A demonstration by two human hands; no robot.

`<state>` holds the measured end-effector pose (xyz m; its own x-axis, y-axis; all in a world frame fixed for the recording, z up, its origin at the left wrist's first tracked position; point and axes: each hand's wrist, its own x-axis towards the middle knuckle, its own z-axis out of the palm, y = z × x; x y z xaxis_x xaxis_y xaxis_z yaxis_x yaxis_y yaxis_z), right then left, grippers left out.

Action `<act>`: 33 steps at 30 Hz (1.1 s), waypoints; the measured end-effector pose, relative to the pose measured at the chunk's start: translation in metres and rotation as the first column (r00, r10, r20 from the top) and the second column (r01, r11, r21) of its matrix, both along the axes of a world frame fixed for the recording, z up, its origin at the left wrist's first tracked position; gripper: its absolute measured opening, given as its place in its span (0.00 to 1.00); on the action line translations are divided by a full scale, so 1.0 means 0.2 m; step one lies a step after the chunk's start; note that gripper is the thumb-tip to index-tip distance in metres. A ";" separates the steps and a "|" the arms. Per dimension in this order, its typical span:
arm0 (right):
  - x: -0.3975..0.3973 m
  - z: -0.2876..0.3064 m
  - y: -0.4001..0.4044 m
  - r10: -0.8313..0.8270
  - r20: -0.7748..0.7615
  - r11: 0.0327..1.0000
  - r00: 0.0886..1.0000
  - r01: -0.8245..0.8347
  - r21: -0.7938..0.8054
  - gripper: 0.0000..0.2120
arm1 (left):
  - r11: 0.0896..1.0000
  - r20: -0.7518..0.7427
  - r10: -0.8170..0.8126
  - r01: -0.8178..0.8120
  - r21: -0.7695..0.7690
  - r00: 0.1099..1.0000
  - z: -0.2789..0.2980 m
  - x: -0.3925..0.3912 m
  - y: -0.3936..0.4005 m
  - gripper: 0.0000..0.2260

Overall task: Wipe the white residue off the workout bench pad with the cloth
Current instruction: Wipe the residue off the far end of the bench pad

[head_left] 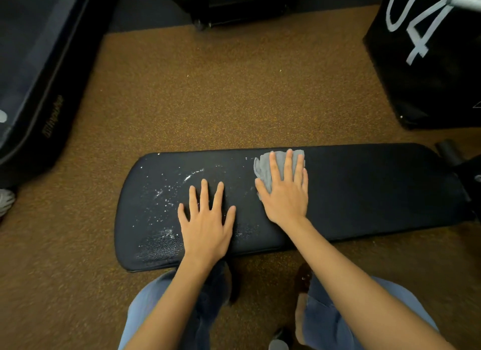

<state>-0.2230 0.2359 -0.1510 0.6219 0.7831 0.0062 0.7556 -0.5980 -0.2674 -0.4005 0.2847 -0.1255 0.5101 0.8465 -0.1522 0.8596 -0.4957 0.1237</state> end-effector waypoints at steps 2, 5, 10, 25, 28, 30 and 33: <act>0.04 -0.01 0.09 0.045 0.007 0.999 0.999 -0.045 0.018 0.29 | 1.000 0.011 0.016 -0.016 0.003 1.000 -0.01 -0.01 -0.01 0.30; 0.09 0.00 0.17 0.133 0.003 0.988 0.991 -0.133 0.078 0.26 | 1.000 0.027 0.015 -0.016 0.018 1.000 -0.02 -0.02 -0.01 0.28; 0.05 0.02 -0.09 0.453 -0.092 0.882 0.887 -0.431 0.192 0.25 | 0.998 0.059 0.052 -0.054 0.029 0.997 0.00 -0.08 0.00 0.26; 0.06 0.11 0.27 0.403 -0.071 0.914 0.912 -0.398 0.080 0.23 | 0.999 0.106 0.041 -0.043 0.016 0.994 -0.04 -0.08 -0.02 0.26; -0.03 0.12 0.04 0.488 -0.038 0.871 0.872 -0.483 0.086 0.26 | 0.999 0.106 0.038 -0.042 0.030 0.994 -0.05 -0.08 -0.01 0.25; -0.05 0.07 -0.04 0.505 -0.007 0.860 0.863 -0.503 0.090 0.26 | 0.999 0.114 0.033 -0.037 0.035 0.993 -0.05 -0.08 -0.01 0.25; -0.04 0.02 0.06 0.460 0.002 0.886 0.888 -0.459 0.063 0.25 | 0.998 0.127 0.037 -0.042 0.041 0.991 -0.05 -0.08 -0.01 0.25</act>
